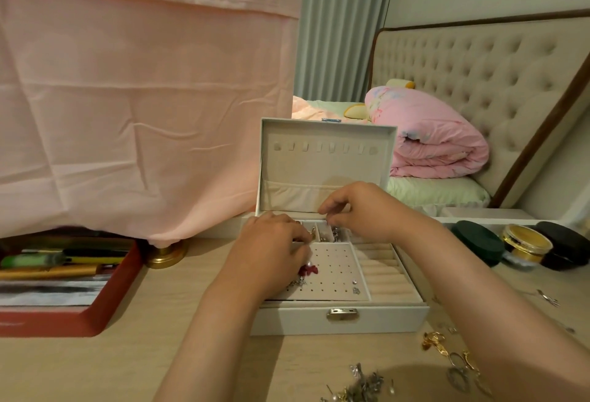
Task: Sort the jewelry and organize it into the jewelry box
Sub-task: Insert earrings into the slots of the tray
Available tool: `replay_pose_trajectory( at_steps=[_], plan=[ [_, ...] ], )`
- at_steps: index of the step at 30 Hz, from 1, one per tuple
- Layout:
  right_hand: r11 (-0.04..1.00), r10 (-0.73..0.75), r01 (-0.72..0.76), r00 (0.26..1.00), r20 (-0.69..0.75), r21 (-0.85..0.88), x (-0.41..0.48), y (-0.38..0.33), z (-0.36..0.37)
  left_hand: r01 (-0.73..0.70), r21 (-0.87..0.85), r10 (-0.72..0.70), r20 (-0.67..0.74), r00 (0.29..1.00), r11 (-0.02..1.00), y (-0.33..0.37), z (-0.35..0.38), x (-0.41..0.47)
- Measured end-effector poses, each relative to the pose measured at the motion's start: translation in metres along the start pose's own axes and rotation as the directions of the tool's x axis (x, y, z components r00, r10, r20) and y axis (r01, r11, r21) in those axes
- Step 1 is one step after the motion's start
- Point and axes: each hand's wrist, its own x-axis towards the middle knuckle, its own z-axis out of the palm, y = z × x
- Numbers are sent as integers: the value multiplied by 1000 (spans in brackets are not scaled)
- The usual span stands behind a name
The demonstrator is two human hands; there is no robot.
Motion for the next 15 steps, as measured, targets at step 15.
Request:
replay_pose_trajectory(
  at_steps=[15],
  plan=[
    [999, -1, 8, 975, 223, -32, -137, -21, -1, -104, -132, 119, 110, 987, 986, 62, -17, -41]
  ],
)
